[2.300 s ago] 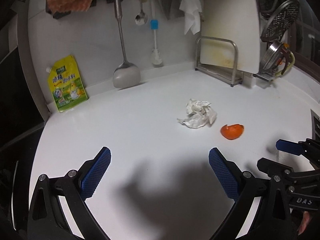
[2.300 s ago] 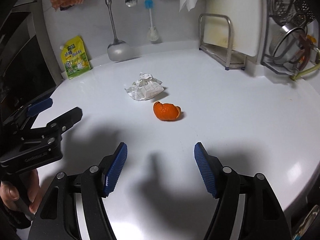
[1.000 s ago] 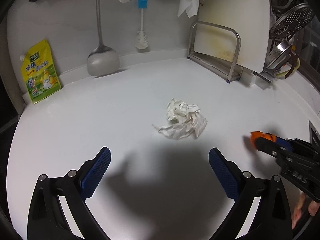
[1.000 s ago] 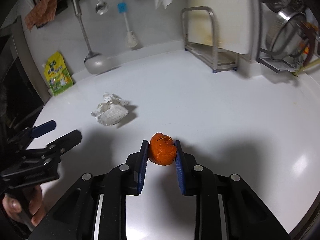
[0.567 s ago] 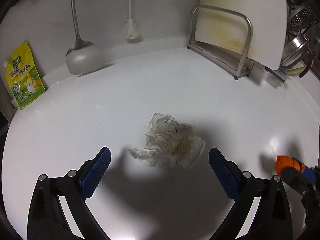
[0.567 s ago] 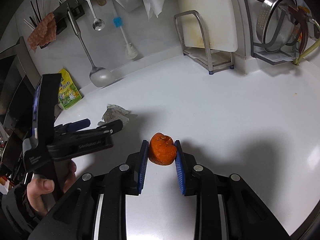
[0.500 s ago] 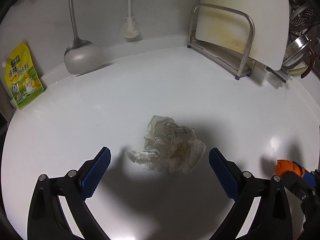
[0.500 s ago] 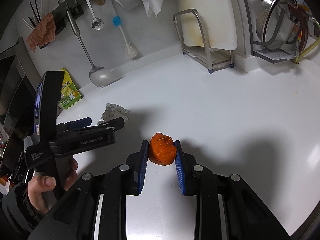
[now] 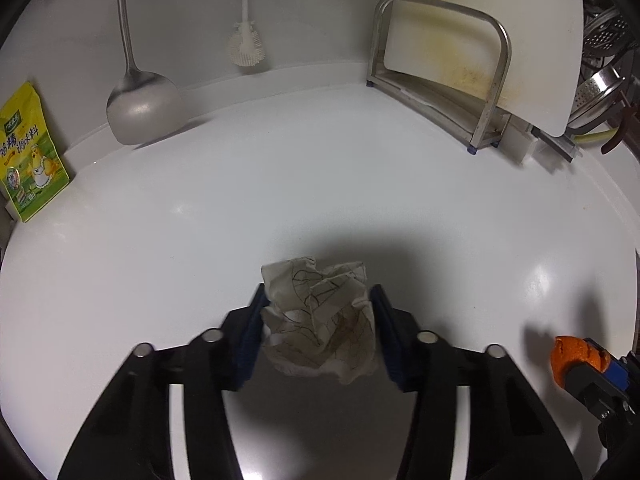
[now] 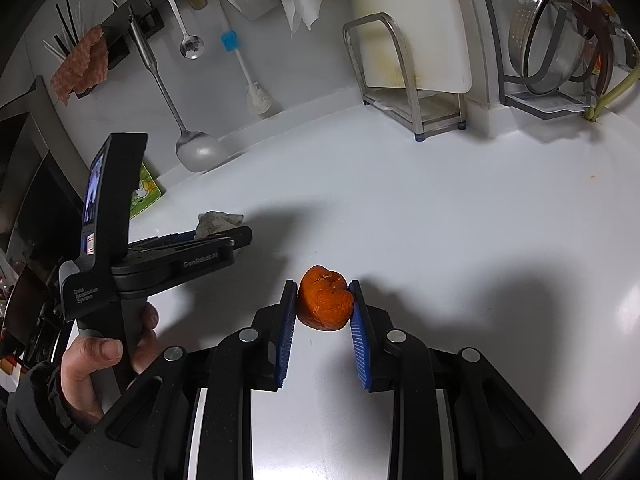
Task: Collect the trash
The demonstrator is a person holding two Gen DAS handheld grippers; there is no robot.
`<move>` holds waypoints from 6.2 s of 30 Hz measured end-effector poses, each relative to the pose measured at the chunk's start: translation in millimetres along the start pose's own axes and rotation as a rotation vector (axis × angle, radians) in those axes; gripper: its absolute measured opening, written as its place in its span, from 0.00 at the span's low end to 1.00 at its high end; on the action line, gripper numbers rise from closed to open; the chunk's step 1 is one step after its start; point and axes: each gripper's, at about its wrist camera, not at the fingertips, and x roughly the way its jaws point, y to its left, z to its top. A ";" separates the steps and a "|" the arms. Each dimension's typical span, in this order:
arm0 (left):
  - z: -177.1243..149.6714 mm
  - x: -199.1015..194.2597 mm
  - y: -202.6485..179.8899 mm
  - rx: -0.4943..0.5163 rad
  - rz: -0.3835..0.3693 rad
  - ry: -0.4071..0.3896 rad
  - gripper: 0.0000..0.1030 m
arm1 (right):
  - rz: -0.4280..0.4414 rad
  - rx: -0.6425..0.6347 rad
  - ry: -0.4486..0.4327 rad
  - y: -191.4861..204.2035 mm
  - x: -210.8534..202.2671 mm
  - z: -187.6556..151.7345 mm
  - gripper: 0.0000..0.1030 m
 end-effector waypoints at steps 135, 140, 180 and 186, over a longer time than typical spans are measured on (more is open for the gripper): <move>-337.8 -262.1 -40.4 0.090 -0.045 -0.101 0.94 | -0.274 0.188 -0.094 67.1 -224.5 -327.7 0.68; -338.2 -262.7 -41.4 0.095 -0.029 -0.104 0.94 | -0.275 0.186 -0.093 67.1 -224.0 -328.0 0.68; -338.6 -256.3 -41.0 0.093 -0.006 -0.087 0.94 | -0.278 0.181 -0.091 69.1 -223.1 -328.6 0.68; -338.8 -255.8 -40.9 0.093 -0.006 -0.088 0.94 | -0.277 0.181 -0.090 69.1 -223.0 -328.5 0.68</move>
